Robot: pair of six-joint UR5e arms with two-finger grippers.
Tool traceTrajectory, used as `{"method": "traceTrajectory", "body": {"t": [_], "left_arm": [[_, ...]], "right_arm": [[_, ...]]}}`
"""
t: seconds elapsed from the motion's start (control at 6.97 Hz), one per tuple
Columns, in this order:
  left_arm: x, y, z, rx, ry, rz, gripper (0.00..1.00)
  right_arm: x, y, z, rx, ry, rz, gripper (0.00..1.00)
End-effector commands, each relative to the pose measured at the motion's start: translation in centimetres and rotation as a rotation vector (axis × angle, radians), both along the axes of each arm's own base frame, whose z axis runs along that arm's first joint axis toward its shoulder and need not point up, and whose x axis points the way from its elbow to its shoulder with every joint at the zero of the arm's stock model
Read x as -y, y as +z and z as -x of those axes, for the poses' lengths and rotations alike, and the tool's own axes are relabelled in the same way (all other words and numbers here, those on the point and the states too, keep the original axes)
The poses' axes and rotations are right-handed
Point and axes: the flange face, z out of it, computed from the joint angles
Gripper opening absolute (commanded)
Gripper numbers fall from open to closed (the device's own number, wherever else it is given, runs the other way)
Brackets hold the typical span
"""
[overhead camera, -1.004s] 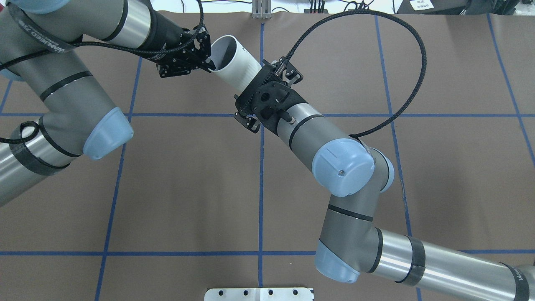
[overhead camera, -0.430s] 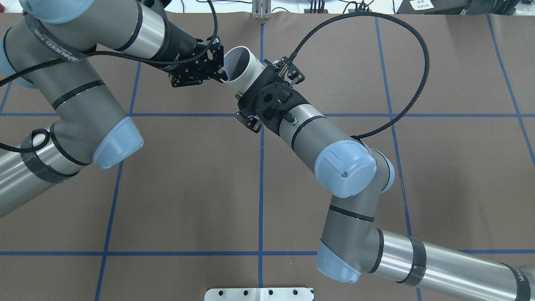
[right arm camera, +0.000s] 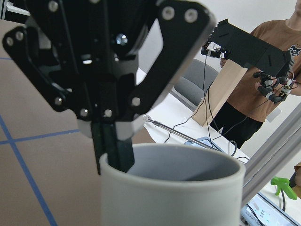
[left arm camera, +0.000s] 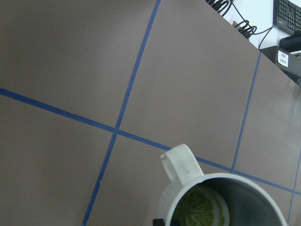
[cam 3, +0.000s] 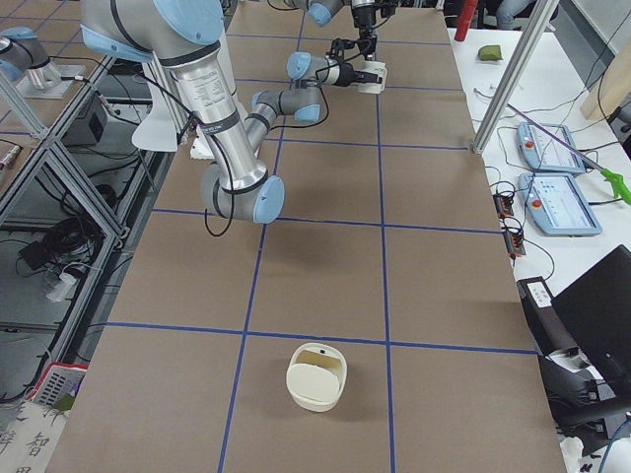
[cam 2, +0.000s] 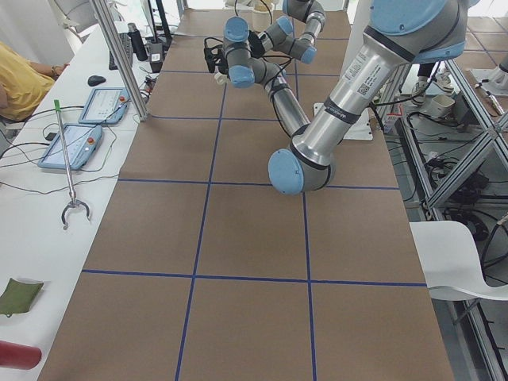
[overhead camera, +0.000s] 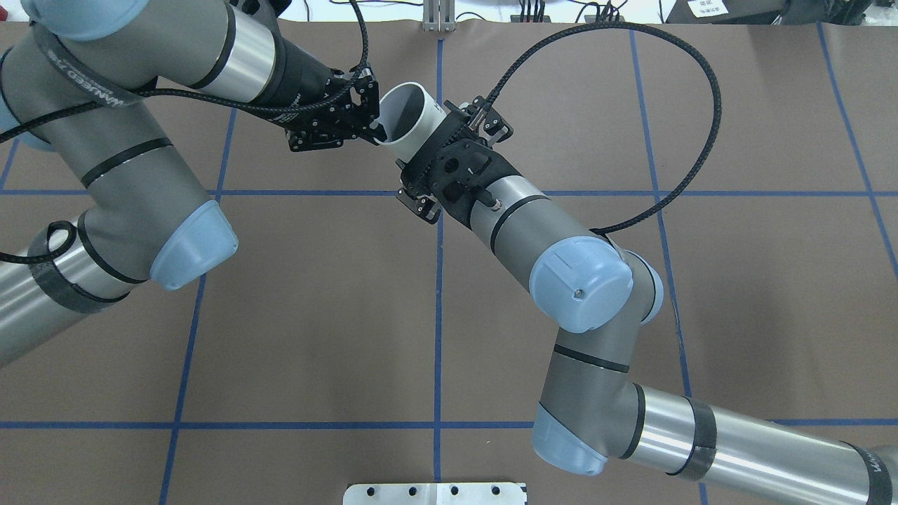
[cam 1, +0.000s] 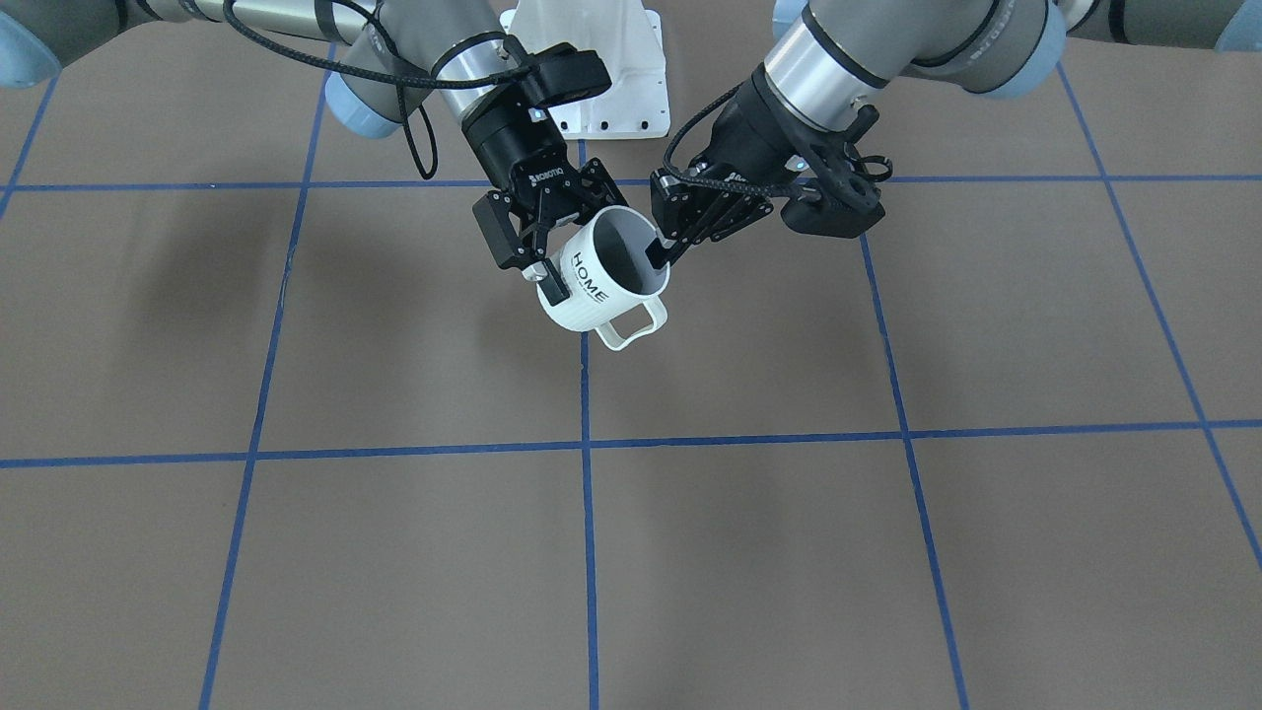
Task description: Left arm hands cup to right arm to dump lemon
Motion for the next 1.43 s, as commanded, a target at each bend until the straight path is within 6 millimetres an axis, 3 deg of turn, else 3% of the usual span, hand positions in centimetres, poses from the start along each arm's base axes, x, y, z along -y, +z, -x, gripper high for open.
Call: {"method": "traceTrajectory", "body": {"t": [0.0,0.43,0.57,0.72,0.86,1.0,1.29], "left_arm": [[-0.4,-0.3,0.3,-0.008,0.006,-0.006,0.0],[-1.1,-0.6,0.6,-0.022,0.041,-0.008,0.0],[-1.1,-0.6,0.6,-0.022,0.041,-0.008,0.0],[-1.1,-0.6,0.6,-0.022,0.045,-0.01,0.0],[-1.1,-0.6,0.6,-0.019,0.045,-0.024,0.99],[-1.1,-0.5,0.7,-0.02,0.057,-0.02,1.0],[0.7,-0.4,5.0,-0.034,0.094,-0.036,1.0]], "right_arm": [[0.0,0.0,-0.1,0.001,0.011,0.0,1.0],[-0.1,0.1,0.0,0.011,0.01,-0.004,1.0],[-0.1,0.2,0.1,0.006,0.008,-0.002,0.95],[-0.5,0.8,0.4,-0.006,0.004,0.006,0.52],[-0.8,2.1,0.6,-0.016,-0.001,0.02,0.12],[-0.9,2.5,0.6,-0.02,-0.002,0.023,0.0],[-1.0,4.1,0.6,0.019,-0.003,0.08,0.0]]}}
